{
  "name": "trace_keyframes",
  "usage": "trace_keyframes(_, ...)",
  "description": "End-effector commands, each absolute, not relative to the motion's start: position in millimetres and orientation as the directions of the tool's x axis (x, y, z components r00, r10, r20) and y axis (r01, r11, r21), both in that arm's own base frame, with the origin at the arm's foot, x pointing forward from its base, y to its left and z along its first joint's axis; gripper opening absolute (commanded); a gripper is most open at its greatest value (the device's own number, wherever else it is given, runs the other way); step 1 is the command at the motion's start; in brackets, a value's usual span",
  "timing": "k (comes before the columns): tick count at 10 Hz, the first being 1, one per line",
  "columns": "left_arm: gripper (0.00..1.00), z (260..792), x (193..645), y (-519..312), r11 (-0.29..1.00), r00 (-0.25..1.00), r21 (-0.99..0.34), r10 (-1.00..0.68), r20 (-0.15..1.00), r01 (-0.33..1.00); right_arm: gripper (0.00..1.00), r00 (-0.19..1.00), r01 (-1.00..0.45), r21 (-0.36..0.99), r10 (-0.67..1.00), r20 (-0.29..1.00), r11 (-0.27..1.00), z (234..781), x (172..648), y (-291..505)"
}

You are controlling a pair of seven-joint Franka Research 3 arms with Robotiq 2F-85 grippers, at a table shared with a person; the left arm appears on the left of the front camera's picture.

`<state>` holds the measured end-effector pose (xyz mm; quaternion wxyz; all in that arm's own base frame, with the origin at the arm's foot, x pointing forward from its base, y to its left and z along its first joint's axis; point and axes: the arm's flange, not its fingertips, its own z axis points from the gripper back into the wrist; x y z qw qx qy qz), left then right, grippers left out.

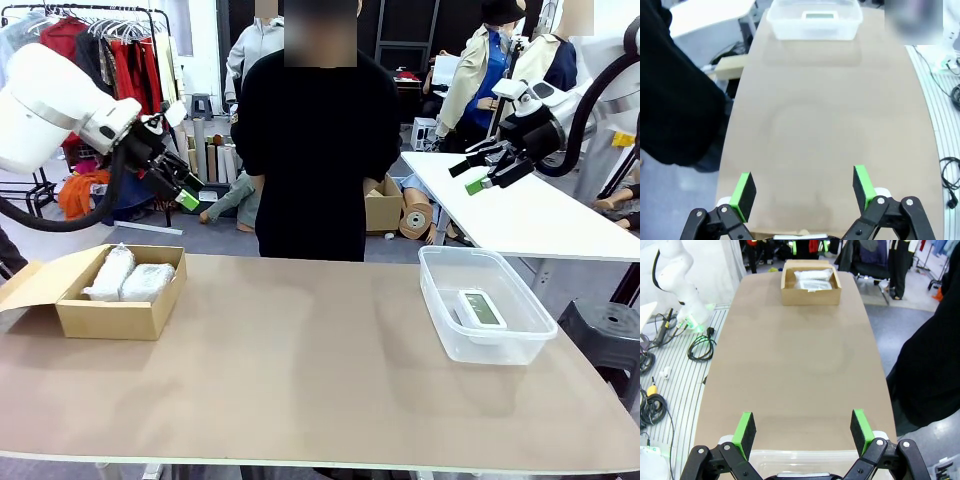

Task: Separate and place wrapped and unwrapped clocks.
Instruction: If the picked Digital clock is wrapped, place it in the Package Box ; if not, place it in the Organizing box.

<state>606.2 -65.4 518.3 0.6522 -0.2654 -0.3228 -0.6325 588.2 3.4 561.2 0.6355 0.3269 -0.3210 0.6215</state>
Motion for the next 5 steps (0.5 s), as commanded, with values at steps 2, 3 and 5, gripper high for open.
trace_keyframes(2,1.0,527.0,608.0,-54.6,-0.003,-0.073,0.088,-0.591,0.804,0.996,1.0,0.019,-1.0,0.014,0.573,0.819,0.013,562.8,587.4,4.7)
trace_keyframes(3,1.0,532.6,604.8,-56.3,0.006,-0.072,0.092,-0.576,0.814,0.996,1.0,0.019,-1.0,0.014,0.573,0.819,0.013,562.8,587.4,4.7)
trace_keyframes(5,1.0,543.3,597.6,-52.7,0.04,-0.072,0.116,-0.575,0.815,0.992,1.0,0.019,-1.0,0.014,0.573,0.819,0.013,562.8,587.4,4.7)
